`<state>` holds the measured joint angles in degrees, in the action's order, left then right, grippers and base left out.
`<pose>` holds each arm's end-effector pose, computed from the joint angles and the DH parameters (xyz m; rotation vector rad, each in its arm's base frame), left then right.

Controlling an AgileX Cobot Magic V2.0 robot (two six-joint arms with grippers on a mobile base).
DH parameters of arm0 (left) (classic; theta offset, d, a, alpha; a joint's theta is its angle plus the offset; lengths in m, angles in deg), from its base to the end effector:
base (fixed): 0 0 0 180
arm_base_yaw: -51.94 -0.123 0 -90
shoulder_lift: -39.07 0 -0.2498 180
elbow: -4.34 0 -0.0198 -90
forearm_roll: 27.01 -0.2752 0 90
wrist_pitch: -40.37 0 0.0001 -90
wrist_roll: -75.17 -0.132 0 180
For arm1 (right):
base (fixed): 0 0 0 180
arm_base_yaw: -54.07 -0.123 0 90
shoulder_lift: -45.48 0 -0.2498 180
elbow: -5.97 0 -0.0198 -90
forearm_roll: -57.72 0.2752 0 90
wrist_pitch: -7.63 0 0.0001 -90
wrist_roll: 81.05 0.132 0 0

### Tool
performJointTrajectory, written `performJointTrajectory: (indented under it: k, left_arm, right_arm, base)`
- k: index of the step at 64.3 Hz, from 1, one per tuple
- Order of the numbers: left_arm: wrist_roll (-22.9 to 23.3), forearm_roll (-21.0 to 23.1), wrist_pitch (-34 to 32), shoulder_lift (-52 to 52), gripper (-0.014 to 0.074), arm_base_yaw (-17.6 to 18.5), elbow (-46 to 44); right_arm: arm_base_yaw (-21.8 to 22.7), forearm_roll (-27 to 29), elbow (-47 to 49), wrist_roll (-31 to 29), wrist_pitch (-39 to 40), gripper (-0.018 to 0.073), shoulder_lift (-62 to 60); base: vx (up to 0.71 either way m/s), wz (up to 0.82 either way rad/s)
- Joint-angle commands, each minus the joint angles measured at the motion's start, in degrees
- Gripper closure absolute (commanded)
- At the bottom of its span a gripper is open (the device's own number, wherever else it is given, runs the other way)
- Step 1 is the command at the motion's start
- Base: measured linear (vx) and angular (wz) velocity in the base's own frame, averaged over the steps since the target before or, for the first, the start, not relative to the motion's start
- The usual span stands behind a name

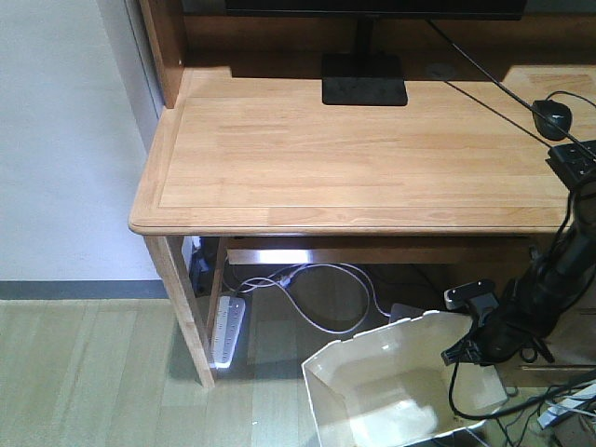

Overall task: Move trash bin to bedside with robot
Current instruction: 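Close the right gripper on the bin rim and lift it slightly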

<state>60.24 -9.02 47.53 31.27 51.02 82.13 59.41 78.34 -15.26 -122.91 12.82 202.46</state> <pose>0.1572 -0.0026 0.1922 -0.0244 1.6128 -0.0582 0.2719 -0.0296 -0.1848 -0.4190 3.0057 -0.0877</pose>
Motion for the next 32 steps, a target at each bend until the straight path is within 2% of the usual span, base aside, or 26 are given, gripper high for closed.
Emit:
performJointTrajectory:
  k: [1,19,32]
  left_arm:
    - [0.2,0.6,-3.8,0.5,0.0602,0.3,1.2]
    - [0.2,0.6,-3.8,0.5,0.0602,0.3,1.2]
    - [0.2,0.6,-3.8,0.5,0.0602,0.3,1.2]
  right_arm:
    - [0.1,-0.8,-3.3,-0.1,-0.8,0.0562,-8.5]
    - [0.1,-0.7,-10.2,1.9,-0.9,0.0562,-19.6]
    - [0.1,-0.3,-13.6,3.1,-4.2,0.0562,-27.7]
  base:
    - [0.00,0.00]
    - [0.00,0.00]
    - [0.00,0.00]
